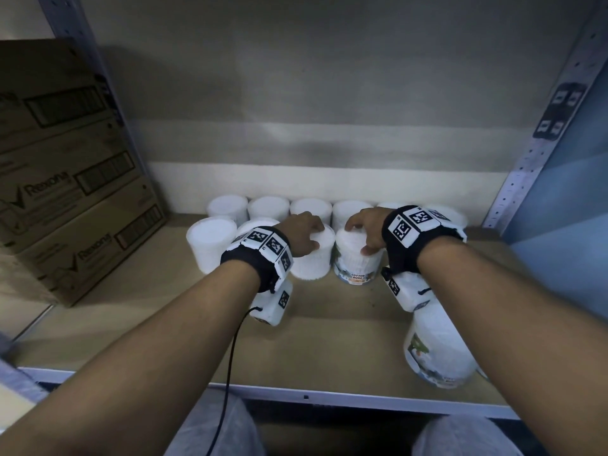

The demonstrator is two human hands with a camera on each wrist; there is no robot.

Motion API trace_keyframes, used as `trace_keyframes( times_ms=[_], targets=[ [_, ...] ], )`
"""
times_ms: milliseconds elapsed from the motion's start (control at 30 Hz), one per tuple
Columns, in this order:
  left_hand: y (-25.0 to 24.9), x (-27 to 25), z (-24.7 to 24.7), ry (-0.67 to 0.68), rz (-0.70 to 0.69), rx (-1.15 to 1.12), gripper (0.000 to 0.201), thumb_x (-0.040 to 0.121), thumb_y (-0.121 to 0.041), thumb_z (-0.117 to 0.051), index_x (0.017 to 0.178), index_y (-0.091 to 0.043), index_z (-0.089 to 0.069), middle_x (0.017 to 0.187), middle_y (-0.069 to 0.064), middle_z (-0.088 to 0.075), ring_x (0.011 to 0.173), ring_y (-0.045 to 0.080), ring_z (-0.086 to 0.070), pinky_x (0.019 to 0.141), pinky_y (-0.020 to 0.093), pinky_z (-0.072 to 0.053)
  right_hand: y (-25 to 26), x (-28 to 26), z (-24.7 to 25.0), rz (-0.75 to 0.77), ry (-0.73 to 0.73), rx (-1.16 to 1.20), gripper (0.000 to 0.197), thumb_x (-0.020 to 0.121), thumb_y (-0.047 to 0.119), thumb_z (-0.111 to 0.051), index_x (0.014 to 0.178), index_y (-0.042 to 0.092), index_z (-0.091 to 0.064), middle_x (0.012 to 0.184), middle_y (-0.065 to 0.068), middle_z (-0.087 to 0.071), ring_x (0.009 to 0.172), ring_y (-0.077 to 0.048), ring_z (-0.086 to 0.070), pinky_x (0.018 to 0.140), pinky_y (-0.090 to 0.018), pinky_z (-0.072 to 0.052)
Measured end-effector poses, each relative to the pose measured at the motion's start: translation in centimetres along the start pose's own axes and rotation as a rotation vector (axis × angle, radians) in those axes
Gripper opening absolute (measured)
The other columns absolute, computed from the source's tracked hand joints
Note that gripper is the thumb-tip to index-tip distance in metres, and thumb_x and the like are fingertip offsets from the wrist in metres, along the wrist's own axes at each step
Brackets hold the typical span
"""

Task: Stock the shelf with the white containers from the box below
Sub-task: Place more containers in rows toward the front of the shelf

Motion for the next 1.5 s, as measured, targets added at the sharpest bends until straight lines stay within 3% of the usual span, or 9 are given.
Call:
trace_keyframes(
  times_ms=[167,233,300,367,533,767,1100,1333,1500],
  targets=[
    [0.2,0.3,0.4,0.088,-0.036,-0.041,0.052,0.086,0.002,-0.048,0.133,-0.02,-0.05,0.144,0.001,-0.045,0.133,0.021,-0.043,0.112,0.035,-0.036,0.0,0.2,-0.1,0.002,0.001,0.012,0.065,0.085,0.016,-0.068,0.143,0.015,-0.039,0.146,-0.007,-0.042,0.13,-0.024,-0.046,0.1,-0.026,-0.037],
    [0.2,0.5,1.4,0.036,-0.038,-0.076,0.051,0.082,0.004,-0.046,0.125,-0.018,-0.059,0.137,0.003,-0.054,0.128,0.021,-0.049,0.107,0.03,-0.039,-0.1,0.2,-0.1,-0.001,-0.004,0.015,0.065,0.085,0.016,-0.068,0.142,0.016,-0.04,0.146,-0.006,-0.043,0.129,-0.023,-0.046,0.1,-0.026,-0.037],
    [0.2,0.5,2.5,-0.088,-0.008,-0.102,0.039,0.085,-0.002,-0.051,0.12,-0.014,-0.063,0.129,0.005,-0.06,0.12,0.022,-0.054,0.097,0.024,-0.04,-0.1,0.4,-0.2,-0.008,-0.004,0.019,0.064,0.084,0.014,-0.069,0.141,0.016,-0.042,0.145,-0.006,-0.043,0.129,-0.024,-0.047,0.101,-0.027,-0.038],
    [0.2,0.6,2.6,-0.164,0.024,-0.064,0.033,0.088,-0.017,-0.057,0.121,-0.012,-0.061,0.128,0.007,-0.06,0.118,0.024,-0.054,0.095,0.024,-0.04,-0.2,0.6,-0.2,-0.018,-0.002,0.014,0.063,0.083,0.014,-0.069,0.141,0.016,-0.043,0.146,-0.007,-0.042,0.13,-0.025,-0.046,0.101,-0.028,-0.039],
    [0.3,1.1,0.6,-0.088,0.091,0.112,0.051,0.086,-0.042,-0.06,0.129,-0.015,-0.052,0.133,0.012,-0.046,0.124,0.03,-0.045,0.104,0.039,-0.041,-0.3,0.9,-0.3,-0.033,0.012,0.003,0.063,0.083,0.014,-0.069,0.141,0.017,-0.043,0.147,-0.006,-0.04,0.131,-0.026,-0.045,0.1,-0.03,-0.039],
    [0.2,0.9,0.6,-0.087,0.052,0.105,0.052,0.088,-0.039,-0.06,0.132,-0.013,-0.05,0.136,0.012,-0.044,0.125,0.03,-0.044,0.104,0.038,-0.04,-0.4,1.0,-0.3,-0.039,0.006,0.014,0.064,0.083,0.014,-0.07,0.141,0.016,-0.043,0.146,-0.006,-0.041,0.131,-0.026,-0.045,0.101,-0.03,-0.039],
    [0.4,0.9,0.6,-0.021,-0.036,-0.02,0.046,0.087,-0.012,-0.056,0.132,-0.021,-0.053,0.142,0.004,-0.047,0.132,0.025,-0.043,0.11,0.038,-0.036,-0.4,1.1,-0.4,-0.028,0.008,0.001,0.063,0.084,0.014,-0.069,0.141,0.015,-0.042,0.147,-0.008,-0.039,0.131,-0.026,-0.044,0.101,-0.029,-0.038],
    [0.3,0.9,0.4,-0.173,0.093,0.085,0.055,0.087,-0.043,-0.059,0.133,-0.015,-0.049,0.135,0.013,-0.046,0.128,0.032,-0.038,0.104,0.042,-0.04,-0.5,1.4,-0.5,-0.027,0.016,0.017,0.063,0.083,0.013,-0.069,0.14,0.014,-0.043,0.146,-0.008,-0.039,0.13,-0.027,-0.045,0.1,-0.03,-0.039],
    [0.2,0.9,0.3,-0.151,0.089,0.126,0.055,0.088,-0.046,-0.057,0.133,-0.015,-0.05,0.135,0.011,-0.047,0.127,0.03,-0.041,0.102,0.042,-0.042,-0.6,1.5,-0.7,-0.024,0.009,0.006,0.064,0.083,0.016,-0.07,0.14,0.016,-0.042,0.146,-0.008,-0.039,0.131,-0.027,-0.044,0.102,-0.031,-0.038]
  ],
)
Point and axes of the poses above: each hand's wrist, its own x-axis towards the middle knuckle, its own z-axis out of the back of the hand, y = z × x, the point moved 6 cm from there along x, towards the middle knuckle
